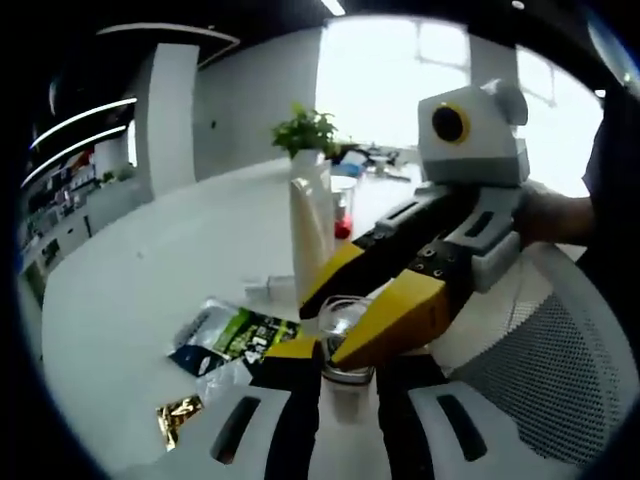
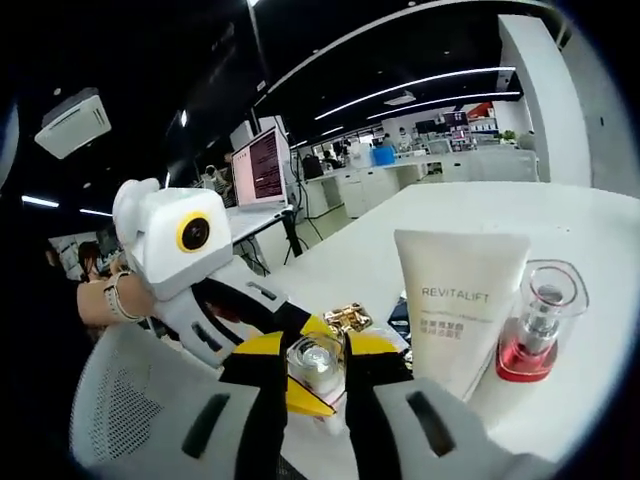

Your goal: Arrange the skincare products in the storage area until every visible bottle or jar stands upright without overlapping.

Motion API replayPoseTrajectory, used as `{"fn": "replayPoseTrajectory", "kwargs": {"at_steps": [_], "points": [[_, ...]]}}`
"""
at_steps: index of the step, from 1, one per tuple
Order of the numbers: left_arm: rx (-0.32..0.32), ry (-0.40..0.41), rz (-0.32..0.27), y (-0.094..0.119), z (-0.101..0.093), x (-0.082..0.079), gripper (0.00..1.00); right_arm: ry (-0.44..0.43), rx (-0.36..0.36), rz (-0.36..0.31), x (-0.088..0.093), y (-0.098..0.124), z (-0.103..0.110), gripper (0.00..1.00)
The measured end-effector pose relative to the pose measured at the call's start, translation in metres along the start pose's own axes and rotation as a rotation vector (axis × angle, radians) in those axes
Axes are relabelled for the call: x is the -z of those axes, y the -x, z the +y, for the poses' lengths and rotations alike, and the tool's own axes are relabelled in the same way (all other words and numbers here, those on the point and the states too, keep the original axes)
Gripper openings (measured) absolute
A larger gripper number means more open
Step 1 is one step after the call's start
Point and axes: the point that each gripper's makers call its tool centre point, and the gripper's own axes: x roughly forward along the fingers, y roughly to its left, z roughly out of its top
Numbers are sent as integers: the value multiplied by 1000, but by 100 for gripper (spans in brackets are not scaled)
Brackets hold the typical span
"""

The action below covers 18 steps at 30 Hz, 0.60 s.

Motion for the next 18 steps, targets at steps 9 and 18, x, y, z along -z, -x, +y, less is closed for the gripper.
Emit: {"fn": "replayPoseTrajectory", "kwargs": {"at_steps": [9, 18], "points": [[-25, -53, 113, -5, 5, 26, 22, 71, 7, -7, 0, 0, -2, 20], [-38, -39, 181, -4, 9, 41, 23, 116, 16, 17, 6, -2, -3, 20]]}}
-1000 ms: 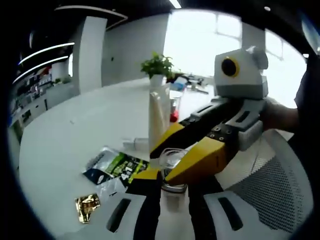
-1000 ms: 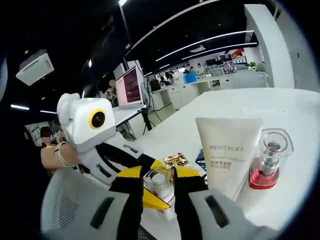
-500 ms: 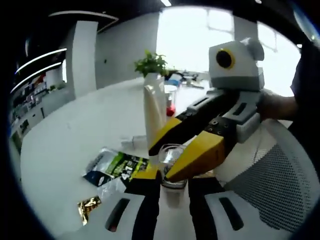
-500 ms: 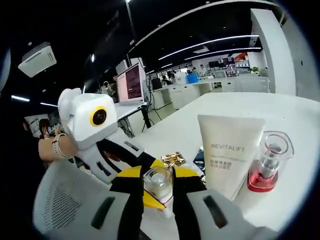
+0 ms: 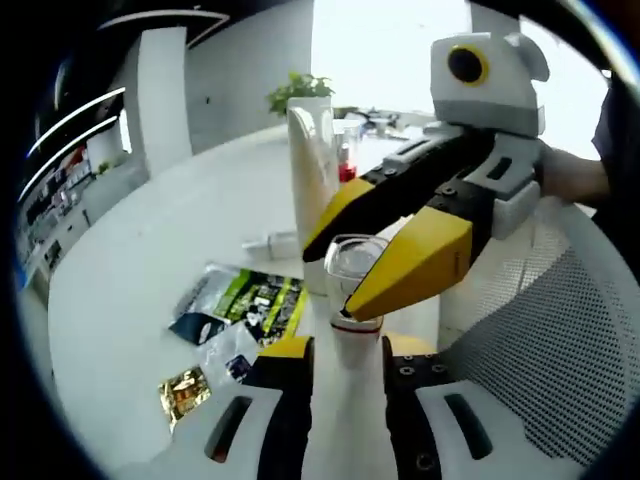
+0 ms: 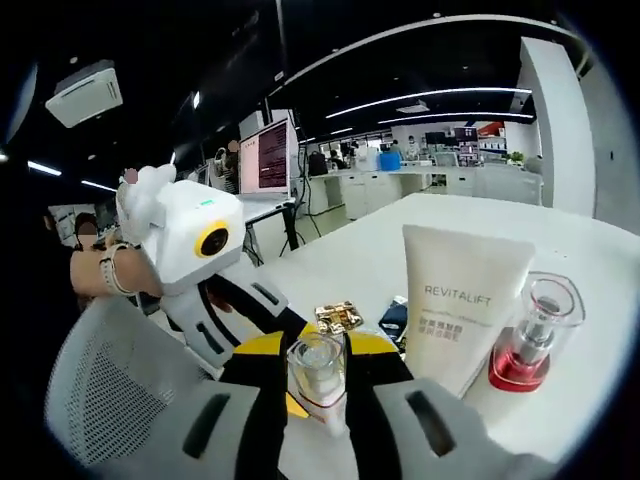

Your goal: Arrange the skincare products in the storage area until every visible bottle or jar stands upright without overlapping.

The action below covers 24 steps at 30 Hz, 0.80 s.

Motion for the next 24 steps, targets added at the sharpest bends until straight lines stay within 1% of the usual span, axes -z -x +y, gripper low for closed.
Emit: {"fn": "replayPoseTrajectory", "kwargs": {"at_steps": [5, 8, 11, 13, 14, 15, 17, 18, 19, 20, 21, 24], "points": [[3, 8, 1, 1, 0, 0, 23, 16, -2, 4, 1, 0, 1, 20], [-3, -4, 19, 0, 0, 3, 23, 24, -1, 6, 3, 0, 2, 21], [2, -5, 29, 0, -1, 5, 23, 19, -9, 11, 4, 2, 4, 21], [4, -5, 31, 0, -1, 5, 23, 9, -2, 9, 4, 2, 4, 21], [7, -5, 31, 0, -2, 5, 23, 12, -15, 7, 4, 2, 6, 22], [5, -4, 30, 0, -1, 5, 23, 14, -3, 7, 4, 2, 5, 22], [10, -3, 31, 0, -2, 5, 23, 18, -6, 10, 4, 3, 6, 23], [8, -6, 31, 0, -2, 5, 23, 23, -3, 13, 5, 3, 5, 23], [5, -14, 29, 0, -1, 4, 23, 30, -9, 25, 6, 3, 6, 26], [4, -13, 30, 0, -1, 4, 23, 22, -9, 31, 8, 3, 6, 31], [4, -11, 33, 0, -1, 5, 23, 22, -10, 32, 8, 3, 6, 32], [2, -9, 34, 0, -1, 5, 23, 30, -3, 44, 12, 6, 6, 31]]}}
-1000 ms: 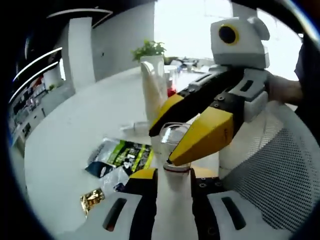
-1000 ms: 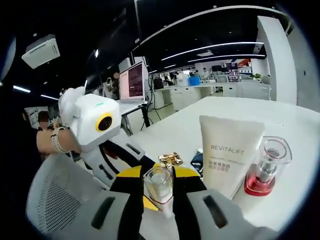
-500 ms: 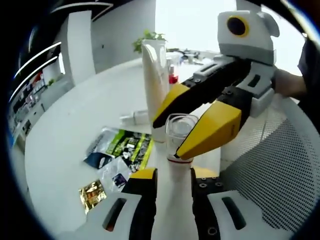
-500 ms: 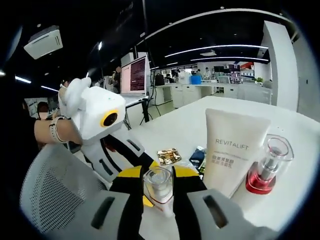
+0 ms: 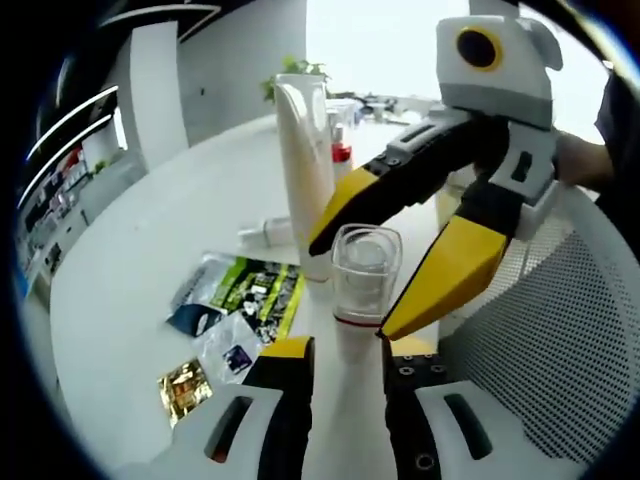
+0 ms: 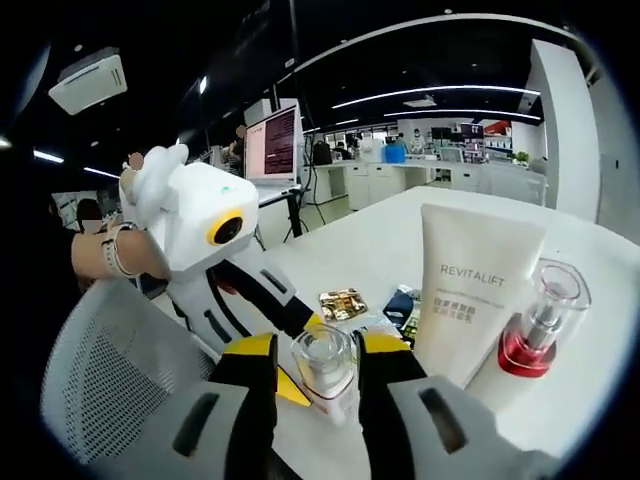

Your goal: Arrange the skincare products in the storage area until every visible bottle or jar stands upright without overlapping.

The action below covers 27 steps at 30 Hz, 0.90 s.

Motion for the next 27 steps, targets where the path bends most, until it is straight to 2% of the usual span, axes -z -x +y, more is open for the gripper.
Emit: {"fn": "replayPoseTrajectory", "kwargs": {"at_steps": [6, 12, 16, 19, 27], "points": [[-8, 9, 13, 2, 2, 4, 23, 3, -5, 29, 6, 9, 0, 30], [1, 30, 38, 4, -2, 6, 19, 33, -11, 127, 27, 14, -2, 29], [1, 22, 76, 5, -3, 9, 17, 37, -19, 195, 41, 12, -6, 26], [-1, 21, 96, 7, -5, 12, 17, 75, -16, 232, 46, 9, -9, 24], [32, 44, 94, 5, -14, 8, 13, 98, -41, 282, 52, 2, -8, 19]]}}
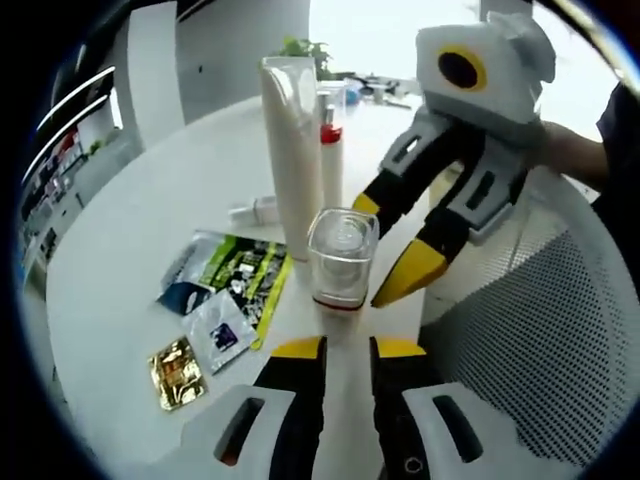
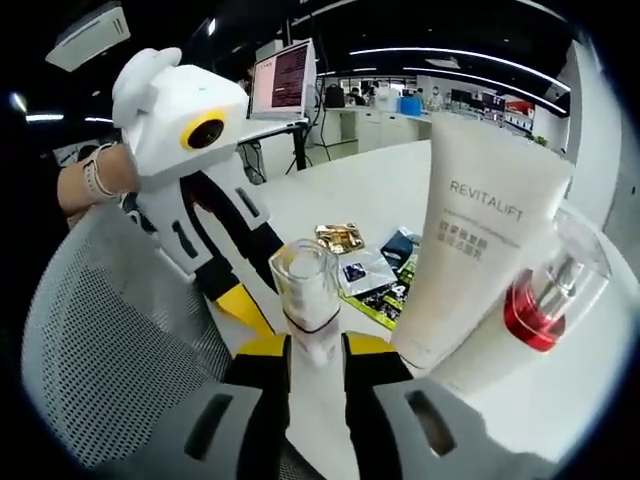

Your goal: Arrange the skincare products in the storage area until every visible bottle or jar stands upright without overlapping.

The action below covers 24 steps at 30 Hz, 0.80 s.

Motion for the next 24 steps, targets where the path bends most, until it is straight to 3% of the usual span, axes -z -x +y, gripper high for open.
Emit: {"fn": "replayPoseTrajectory", "kwargs": {"at_steps": [24], "points": [[29, -17, 8, -24, -1, -16, 9, 34, 28, 88, 17, 8, -15, 14]]}}
